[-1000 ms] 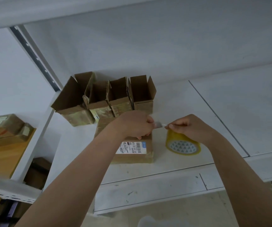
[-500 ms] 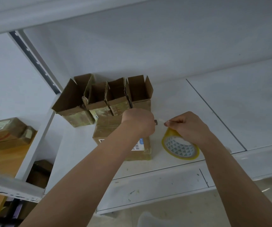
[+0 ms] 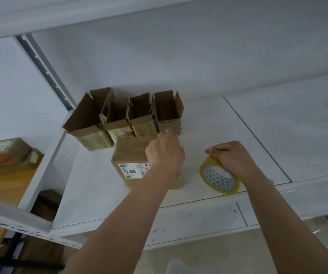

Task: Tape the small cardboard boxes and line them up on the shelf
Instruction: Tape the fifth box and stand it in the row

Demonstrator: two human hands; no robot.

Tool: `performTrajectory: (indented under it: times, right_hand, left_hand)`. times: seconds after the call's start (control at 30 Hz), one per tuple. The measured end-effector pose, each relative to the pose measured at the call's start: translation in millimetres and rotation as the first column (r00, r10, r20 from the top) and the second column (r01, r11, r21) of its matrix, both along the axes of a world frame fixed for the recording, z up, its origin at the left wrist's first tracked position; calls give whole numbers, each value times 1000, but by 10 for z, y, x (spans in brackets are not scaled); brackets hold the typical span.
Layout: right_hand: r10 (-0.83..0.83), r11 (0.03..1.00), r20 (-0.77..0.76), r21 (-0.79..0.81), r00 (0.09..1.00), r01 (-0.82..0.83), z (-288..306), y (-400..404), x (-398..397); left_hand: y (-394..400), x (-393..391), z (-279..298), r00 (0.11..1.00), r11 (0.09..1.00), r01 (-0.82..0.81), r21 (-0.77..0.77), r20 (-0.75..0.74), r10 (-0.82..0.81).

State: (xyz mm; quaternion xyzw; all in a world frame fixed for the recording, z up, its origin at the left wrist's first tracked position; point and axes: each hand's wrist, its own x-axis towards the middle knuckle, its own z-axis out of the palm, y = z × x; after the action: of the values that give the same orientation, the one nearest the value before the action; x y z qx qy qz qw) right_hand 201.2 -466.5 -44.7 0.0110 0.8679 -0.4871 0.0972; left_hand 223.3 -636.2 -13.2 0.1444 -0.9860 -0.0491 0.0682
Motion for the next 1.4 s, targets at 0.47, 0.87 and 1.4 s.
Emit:
performTrajectory:
  times: [0.47,0.87,1.4]
  right_hand:
    - [145,973,-74,-169,987,-156,310,-100,59]
    - [315,933,-206,-113,926,-343,694,-313,193]
    - [294,954,-73,-35,953,-297,639,-159,104]
  left_hand:
    - [-859,404,274,775,775,552,308,153,-613]
    - [-392,362,386,943,608,330,722,-287,-170]
    - [-1487,732,47,929,711,105,696,-323,178]
